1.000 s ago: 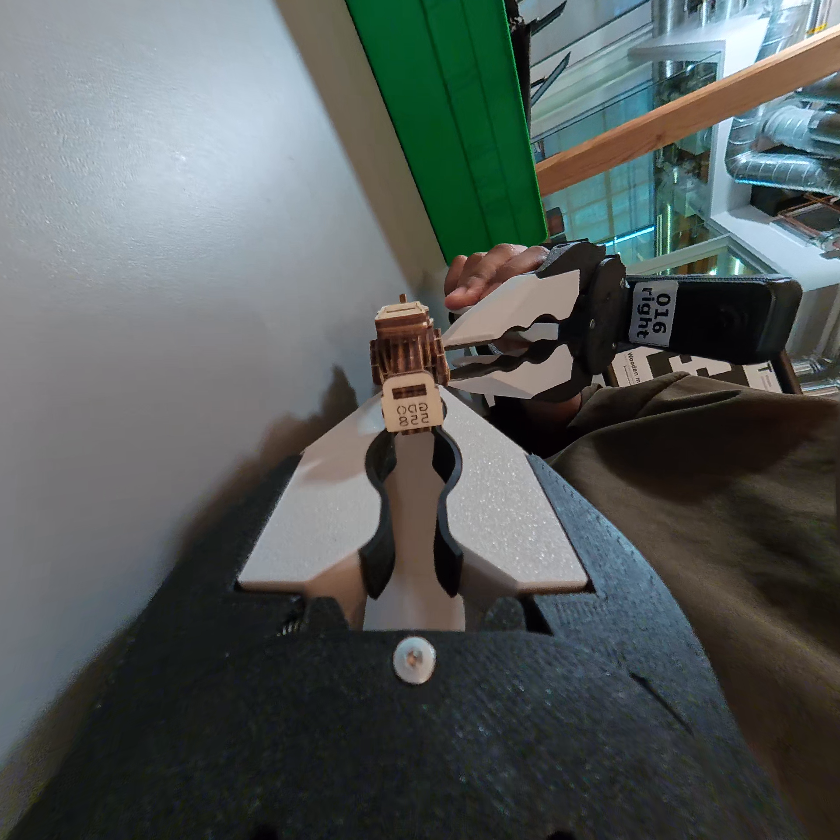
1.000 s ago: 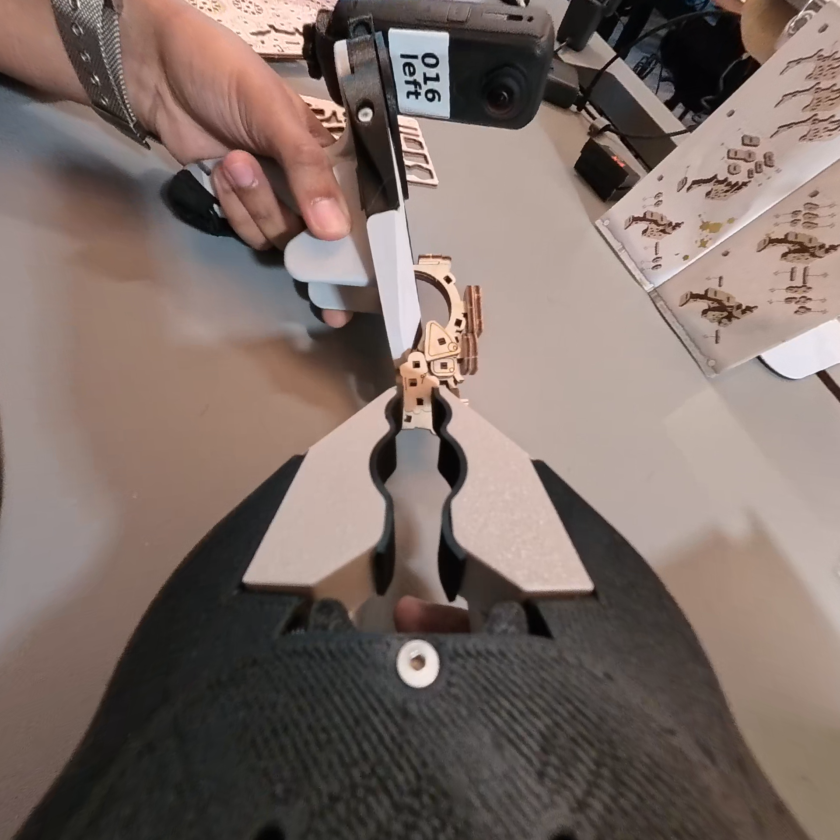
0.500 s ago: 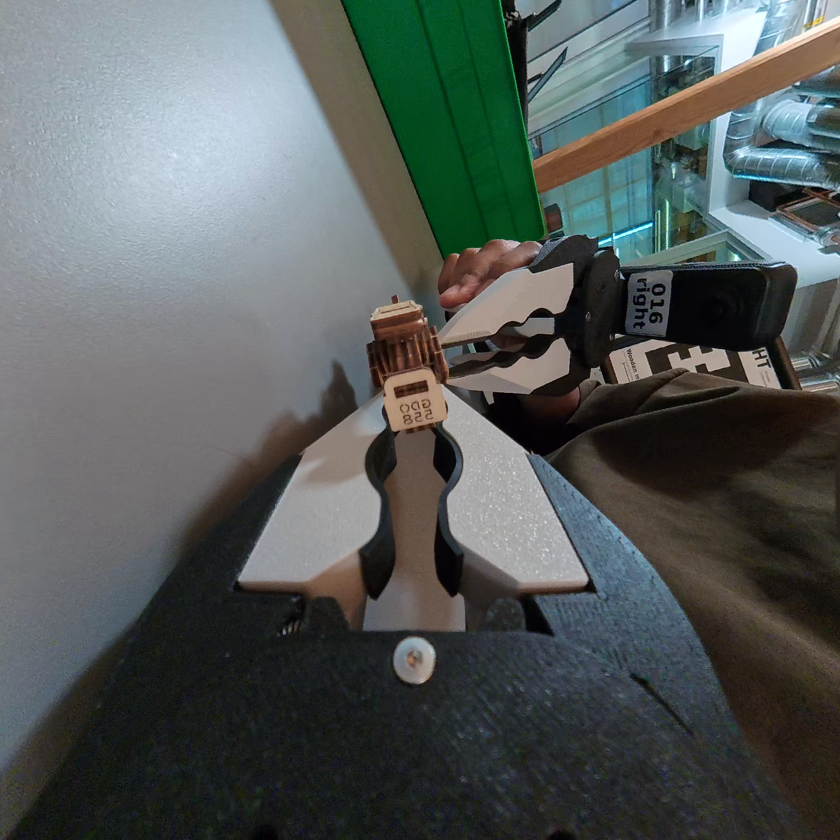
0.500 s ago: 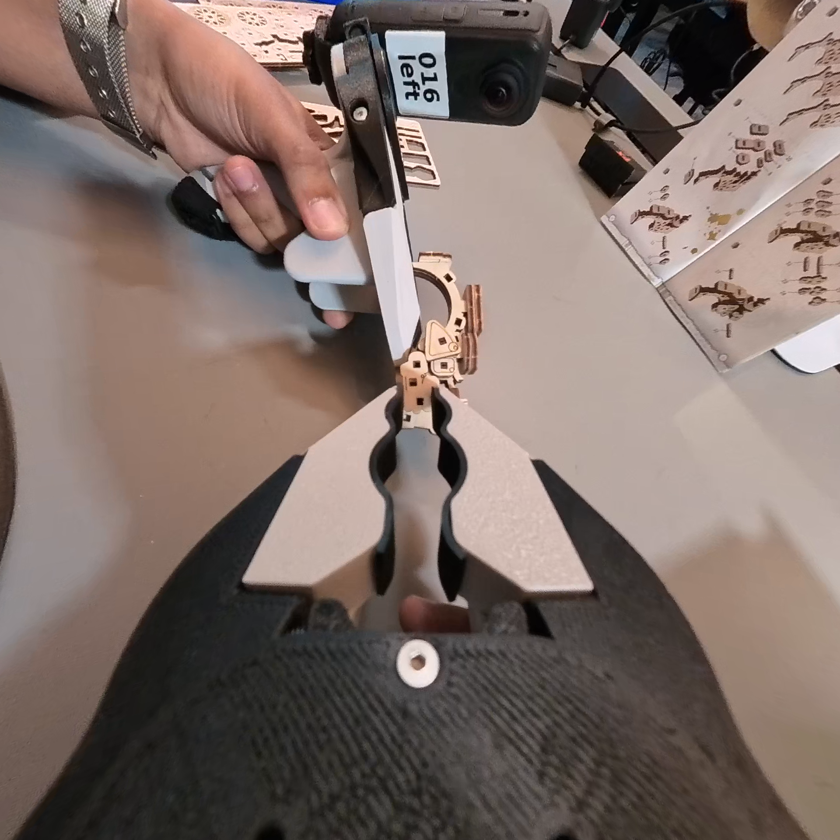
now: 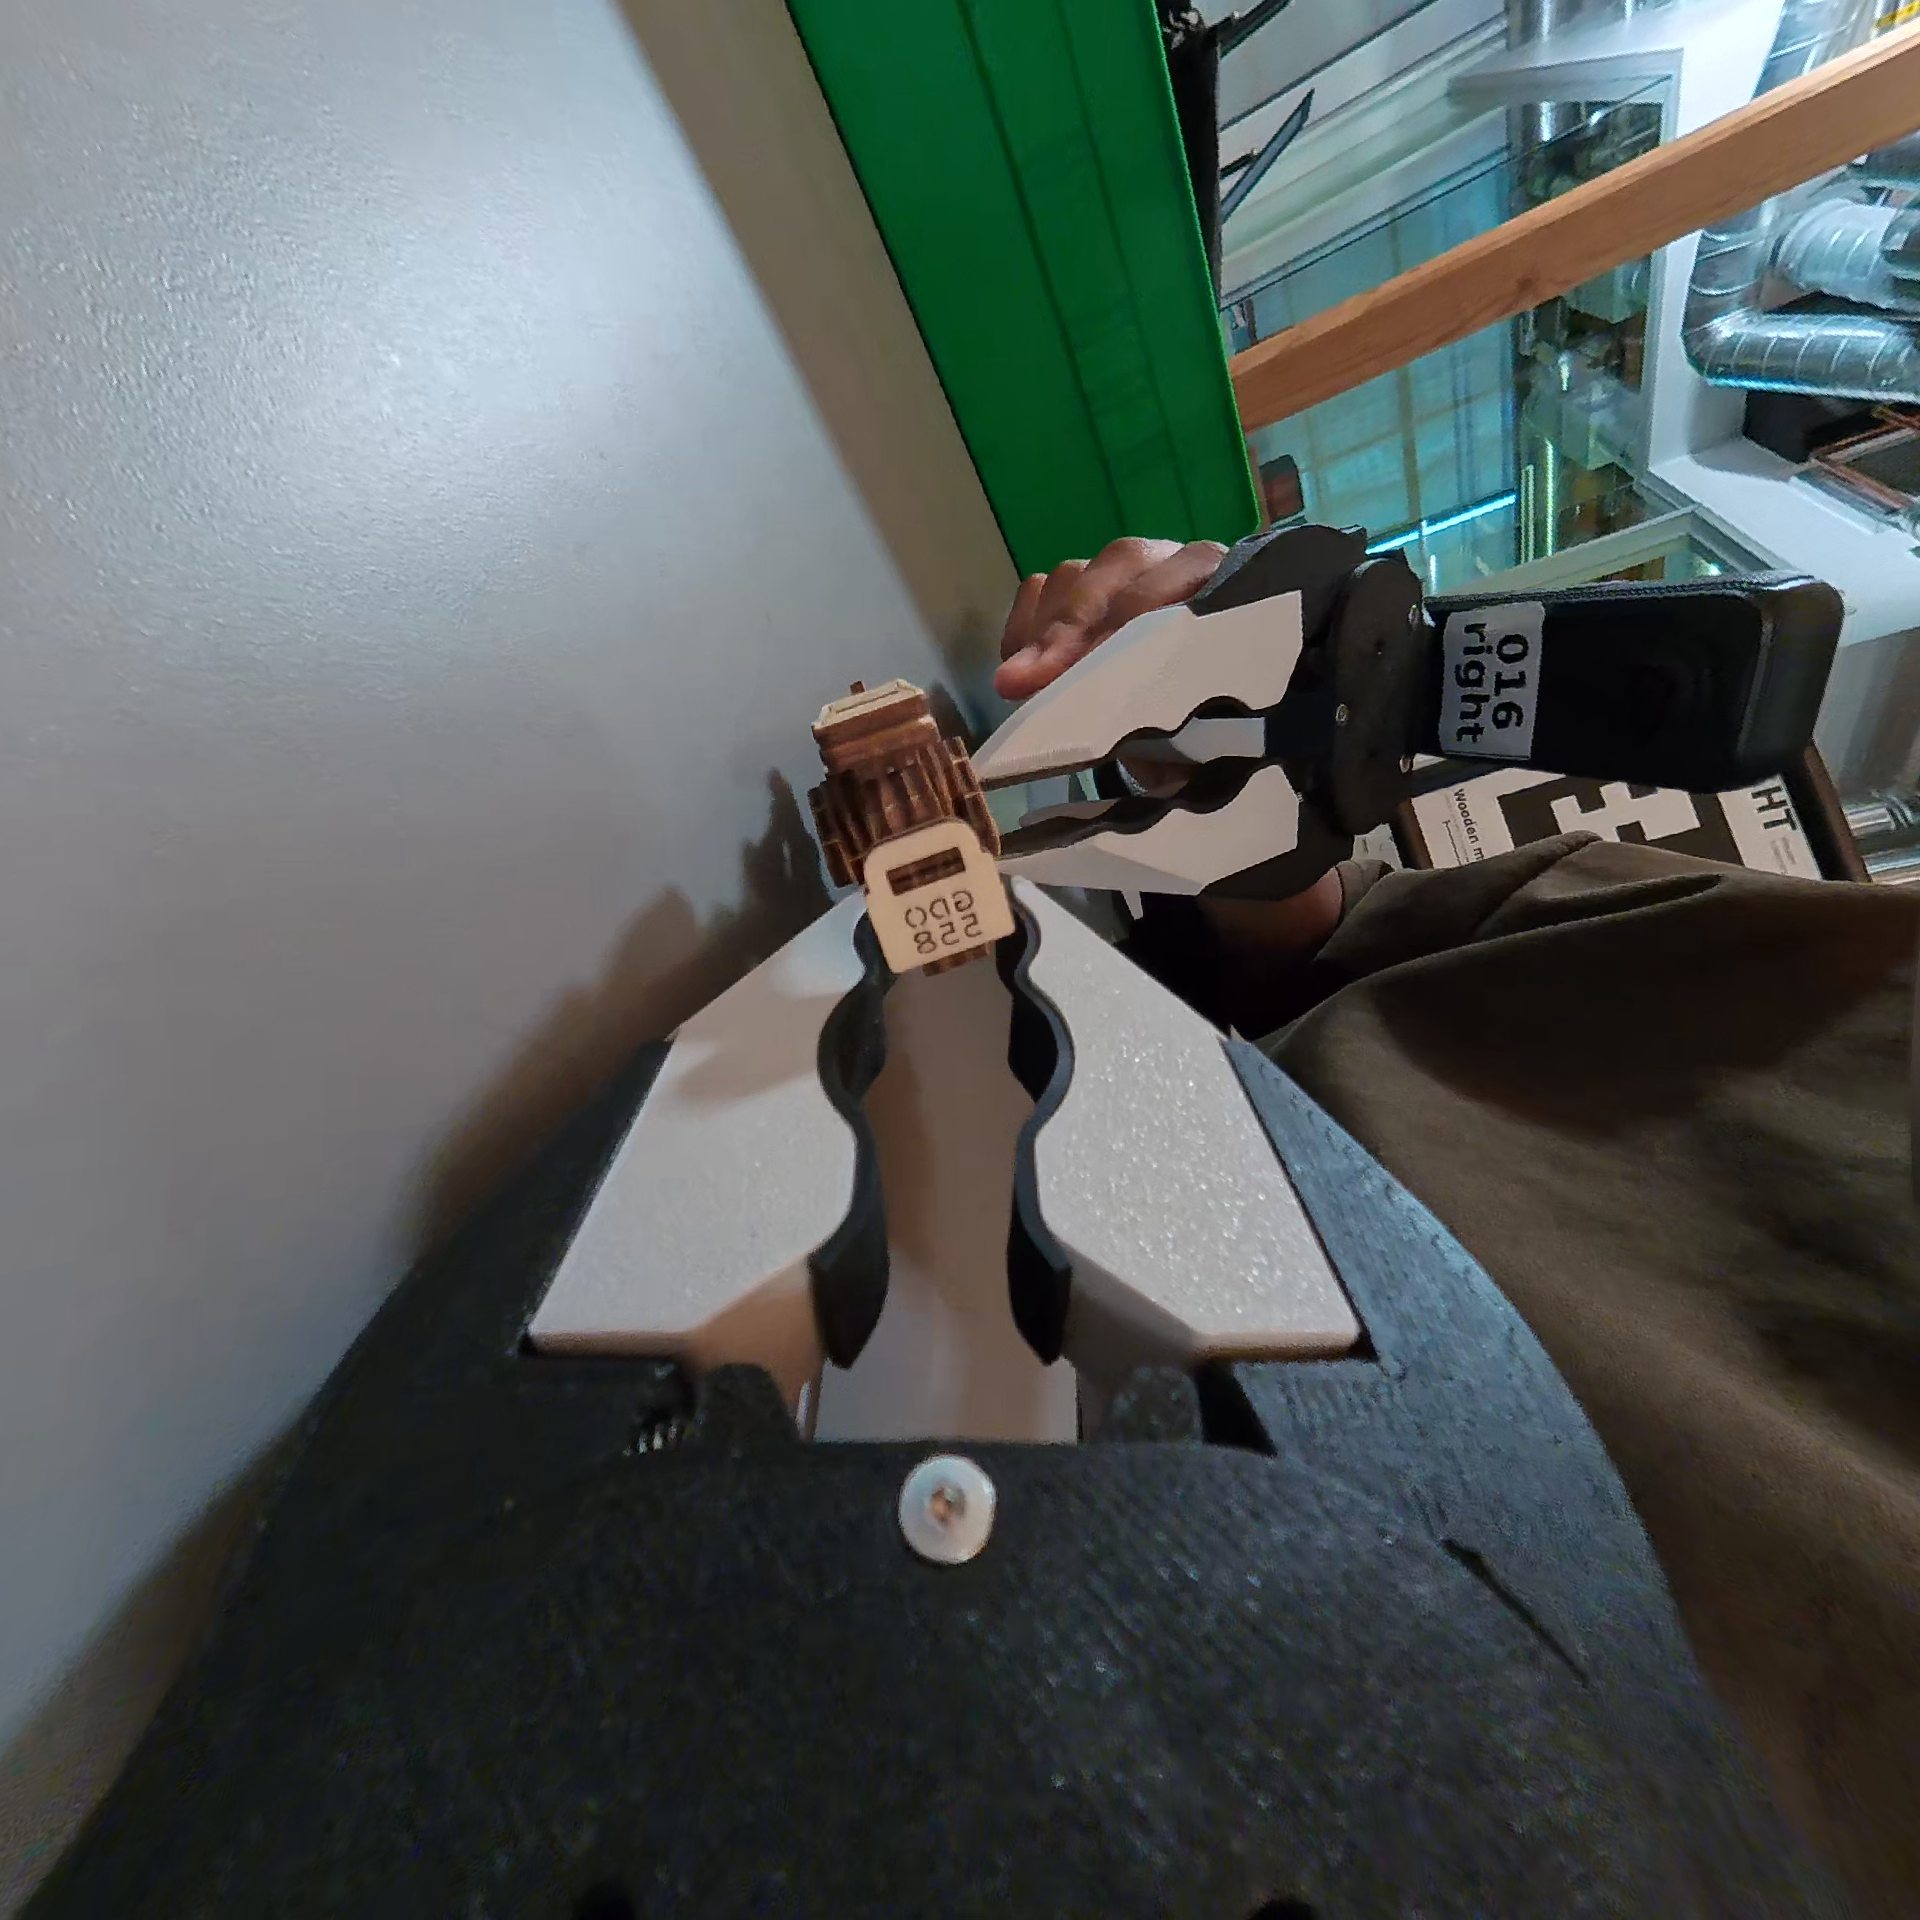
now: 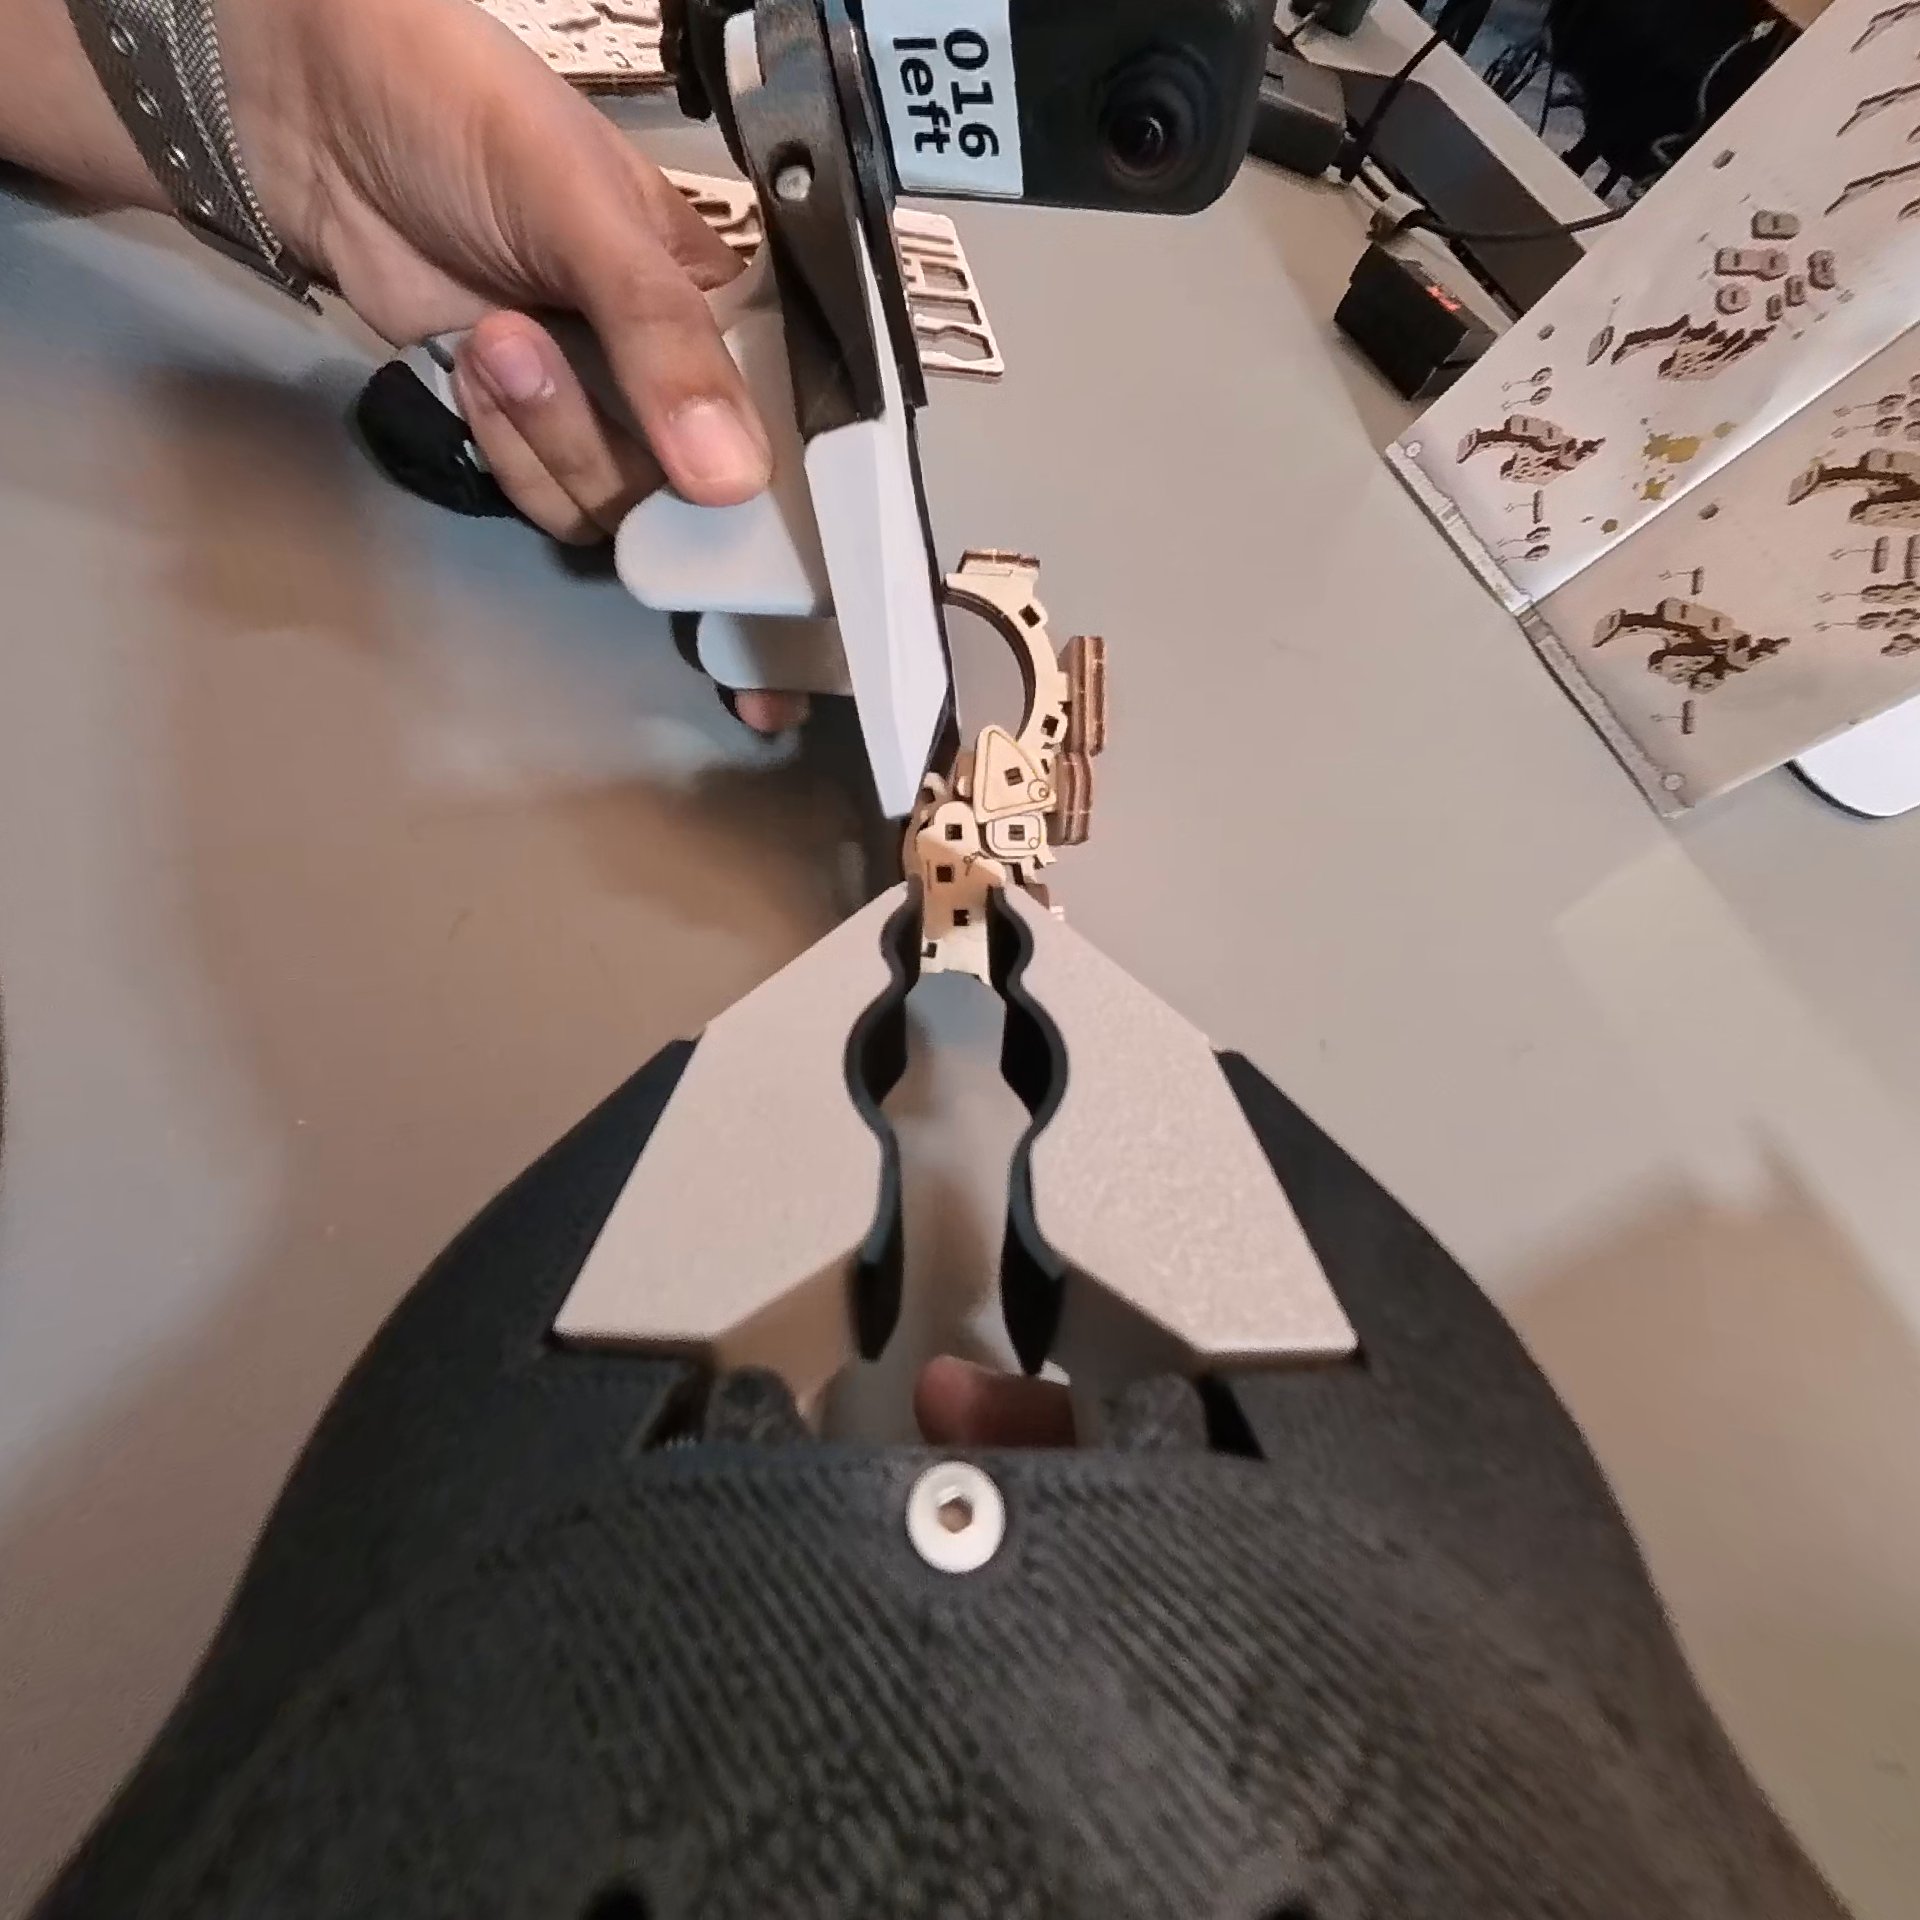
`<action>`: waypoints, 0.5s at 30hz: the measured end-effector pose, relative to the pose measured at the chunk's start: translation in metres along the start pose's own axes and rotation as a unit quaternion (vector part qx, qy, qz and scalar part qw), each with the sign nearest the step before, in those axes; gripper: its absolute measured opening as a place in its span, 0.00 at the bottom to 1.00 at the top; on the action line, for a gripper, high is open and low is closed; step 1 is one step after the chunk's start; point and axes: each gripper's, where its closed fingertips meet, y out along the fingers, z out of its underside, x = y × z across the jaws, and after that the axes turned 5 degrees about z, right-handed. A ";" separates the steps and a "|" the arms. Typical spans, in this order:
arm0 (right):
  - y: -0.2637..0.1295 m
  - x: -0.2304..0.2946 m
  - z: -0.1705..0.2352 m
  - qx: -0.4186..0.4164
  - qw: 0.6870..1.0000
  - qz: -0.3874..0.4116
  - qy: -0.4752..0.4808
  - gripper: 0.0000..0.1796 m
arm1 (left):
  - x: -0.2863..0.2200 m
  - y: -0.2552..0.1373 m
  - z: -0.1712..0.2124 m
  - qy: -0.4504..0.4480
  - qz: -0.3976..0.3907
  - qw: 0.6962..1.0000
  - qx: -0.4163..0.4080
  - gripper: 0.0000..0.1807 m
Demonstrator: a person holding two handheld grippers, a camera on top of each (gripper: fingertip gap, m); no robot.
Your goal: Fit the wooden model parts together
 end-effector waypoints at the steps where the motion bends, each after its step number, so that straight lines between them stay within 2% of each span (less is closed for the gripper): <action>1: 0.000 0.000 0.000 0.000 1.000 -0.001 0.002 0.06 | -0.001 0.000 0.000 0.001 0.001 1.000 0.000 0.09; 15: 0.000 0.004 0.001 0.000 1.000 -0.010 -0.003 0.06 | 0.002 0.001 0.000 0.008 -0.012 1.000 0.000 0.09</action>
